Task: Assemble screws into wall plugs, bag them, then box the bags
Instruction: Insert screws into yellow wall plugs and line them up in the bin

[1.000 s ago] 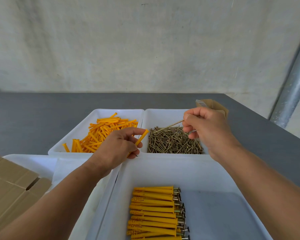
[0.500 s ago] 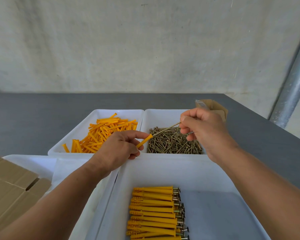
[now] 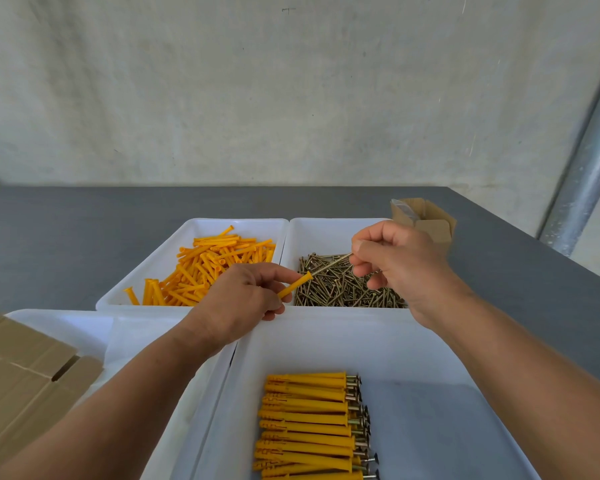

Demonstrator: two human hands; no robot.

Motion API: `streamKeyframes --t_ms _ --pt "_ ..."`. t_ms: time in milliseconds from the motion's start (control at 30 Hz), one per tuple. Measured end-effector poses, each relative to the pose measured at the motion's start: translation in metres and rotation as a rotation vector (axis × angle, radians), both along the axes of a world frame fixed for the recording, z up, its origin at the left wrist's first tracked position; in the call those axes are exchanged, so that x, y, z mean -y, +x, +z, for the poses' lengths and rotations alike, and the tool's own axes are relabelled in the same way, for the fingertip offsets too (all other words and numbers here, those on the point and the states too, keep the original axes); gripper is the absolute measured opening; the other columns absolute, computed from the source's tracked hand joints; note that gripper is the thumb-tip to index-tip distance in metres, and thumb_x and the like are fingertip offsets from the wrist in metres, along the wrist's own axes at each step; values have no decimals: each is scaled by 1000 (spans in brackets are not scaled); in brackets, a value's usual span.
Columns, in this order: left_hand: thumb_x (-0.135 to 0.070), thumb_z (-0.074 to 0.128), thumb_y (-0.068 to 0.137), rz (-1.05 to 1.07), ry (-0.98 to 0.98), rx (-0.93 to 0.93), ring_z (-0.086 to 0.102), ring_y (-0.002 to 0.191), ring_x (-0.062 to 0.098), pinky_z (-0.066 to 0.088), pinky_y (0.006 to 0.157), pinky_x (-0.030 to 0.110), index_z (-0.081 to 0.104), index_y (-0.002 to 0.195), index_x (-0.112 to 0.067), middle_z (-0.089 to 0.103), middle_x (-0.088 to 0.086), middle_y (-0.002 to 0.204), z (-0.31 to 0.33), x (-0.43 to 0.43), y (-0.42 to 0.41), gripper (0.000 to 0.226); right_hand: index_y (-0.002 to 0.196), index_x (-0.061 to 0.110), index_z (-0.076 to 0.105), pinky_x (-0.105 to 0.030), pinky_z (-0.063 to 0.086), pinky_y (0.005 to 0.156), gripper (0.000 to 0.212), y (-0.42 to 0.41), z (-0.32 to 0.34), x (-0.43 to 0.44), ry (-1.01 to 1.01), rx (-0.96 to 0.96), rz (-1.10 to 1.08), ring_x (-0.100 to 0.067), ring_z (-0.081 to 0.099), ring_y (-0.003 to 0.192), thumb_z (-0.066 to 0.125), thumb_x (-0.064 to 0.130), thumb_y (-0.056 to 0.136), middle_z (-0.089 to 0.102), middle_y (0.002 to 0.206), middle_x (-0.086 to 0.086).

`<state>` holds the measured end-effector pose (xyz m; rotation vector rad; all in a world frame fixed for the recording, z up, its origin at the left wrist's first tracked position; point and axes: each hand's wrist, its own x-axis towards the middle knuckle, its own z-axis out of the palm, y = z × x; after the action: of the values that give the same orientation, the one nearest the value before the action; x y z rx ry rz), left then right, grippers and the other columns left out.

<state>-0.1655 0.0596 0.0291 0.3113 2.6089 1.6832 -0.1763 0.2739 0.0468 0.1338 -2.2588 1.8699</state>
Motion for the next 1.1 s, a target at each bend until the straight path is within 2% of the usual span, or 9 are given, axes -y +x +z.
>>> streamKeyframes --t_ms 133,367,500,633,800,867,967,1100 --pt "12 55 84 -6 -14 -8 67 89 21 54 63 16 72 86 -33 72 3 88 1 -1 2 48 85 18 69 -19 49 50 12 1 0 0 35 21 33 -6 67 62 63 8 89 73 70 4" --pt "12 57 83 -20 -39 -8 65 79 13 54 63 16 74 92 -23 73 6 90 3 -4 6 40 87 17 69 -19 49 52 11 5 0 3 137 60 112 -8 68 62 63 8 89 74 76 -1" --pt "12 58 83 -24 -63 -16 65 74 8 53 62 16 74 89 -26 73 3 87 4 -5 6 42 89 20 68 -19 49 54 12 8 0 6 283 62 189 -7 68 63 63 10 90 74 77 0" --pt "11 59 82 -28 -107 -29 65 74 9 53 63 17 74 86 -29 73 -3 82 3 -6 6 43 93 27 66 -19 51 55 12 12 1 9 497 50 259 -5 69 65 62 17 92 73 80 4" --pt "10 59 82 -42 -161 -38 62 74 11 52 65 21 76 88 -24 72 2 83 4 -6 9 39 98 33 65 -25 58 64 14 17 2 10 775 -2 301 -9 69 74 58 22 94 72 82 7" --pt "11 60 81 -50 -173 -33 60 69 8 51 62 18 75 86 -24 70 0 78 5 -6 10 38 98 34 66 -24 54 64 12 19 2 11 852 -30 313 -7 67 74 59 26 94 70 80 8" --pt "11 60 80 -58 -195 -31 59 68 6 51 63 18 75 86 -22 68 -5 73 6 -7 11 37 99 34 66 -19 41 54 8 21 1 12 933 -55 321 -2 60 63 62 35 92 66 71 9" --pt "10 61 80 -82 -227 -45 61 70 7 53 68 25 76 88 -20 69 -2 75 5 -7 12 34 96 33 63 -28 54 64 8 22 0 13 998 -22 360 -7 65 71 58 40 95 67 82 9"
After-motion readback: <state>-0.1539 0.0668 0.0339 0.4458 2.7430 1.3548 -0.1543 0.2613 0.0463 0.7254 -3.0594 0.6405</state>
